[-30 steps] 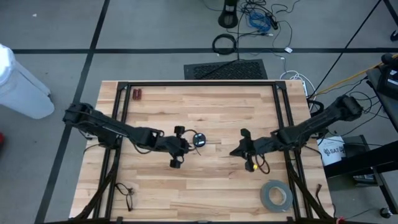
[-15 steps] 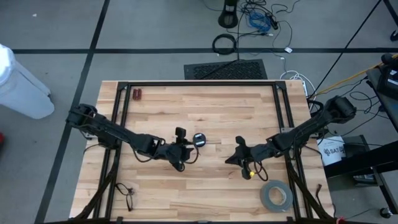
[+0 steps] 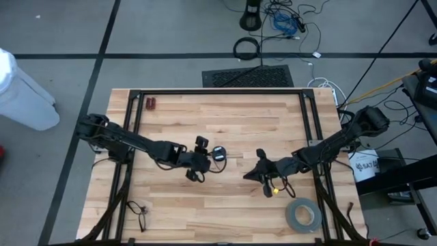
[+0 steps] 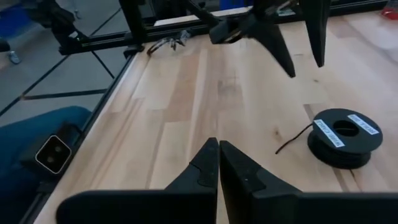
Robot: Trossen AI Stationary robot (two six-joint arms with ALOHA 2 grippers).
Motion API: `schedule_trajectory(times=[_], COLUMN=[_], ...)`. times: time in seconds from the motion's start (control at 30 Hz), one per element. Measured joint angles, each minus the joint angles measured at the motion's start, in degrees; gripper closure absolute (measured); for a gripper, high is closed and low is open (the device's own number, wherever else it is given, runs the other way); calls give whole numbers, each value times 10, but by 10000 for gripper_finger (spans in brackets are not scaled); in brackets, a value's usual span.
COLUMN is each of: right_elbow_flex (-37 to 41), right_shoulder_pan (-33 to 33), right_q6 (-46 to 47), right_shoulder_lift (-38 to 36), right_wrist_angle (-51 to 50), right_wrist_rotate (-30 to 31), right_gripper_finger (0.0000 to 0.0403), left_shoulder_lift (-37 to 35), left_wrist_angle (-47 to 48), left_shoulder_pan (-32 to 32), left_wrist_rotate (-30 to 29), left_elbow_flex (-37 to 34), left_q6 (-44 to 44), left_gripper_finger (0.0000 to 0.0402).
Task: Coil cords
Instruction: Uncoil the black wire from the spool
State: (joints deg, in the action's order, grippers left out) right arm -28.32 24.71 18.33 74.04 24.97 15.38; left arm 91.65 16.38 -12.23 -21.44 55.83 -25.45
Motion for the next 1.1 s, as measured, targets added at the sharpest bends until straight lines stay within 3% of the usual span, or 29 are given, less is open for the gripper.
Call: schedule_trajectory(times=[0.13,0.23,0.43,0.8,1.1], right_elbow_flex=[0,0,0,0,0], right_shoulder_pan=[0,0,0,0,0], right_q6=[-10,-12,-21,-30,-30], right_shoulder_lift=[0,0,0,0,0], right_wrist_angle=[-4,-5,-16,-17,-17], right_wrist_rotate=[1,1,1,1,1], right_gripper_finger=[403,403,403,403,403], left_shoulder_lift=[25,54,92,116,139], left_wrist_angle=[-3,-29,-81,-71,-102], left_shoulder_pan=[2,2,2,11,13], left_wrist_rotate=[-10,-53,-82,-90,-151], left_elbow_flex=[0,0,0,0,-1], left_q6=[-47,-96,-144,-190,-218], left_gripper_finger=[213,198,195,196,199])
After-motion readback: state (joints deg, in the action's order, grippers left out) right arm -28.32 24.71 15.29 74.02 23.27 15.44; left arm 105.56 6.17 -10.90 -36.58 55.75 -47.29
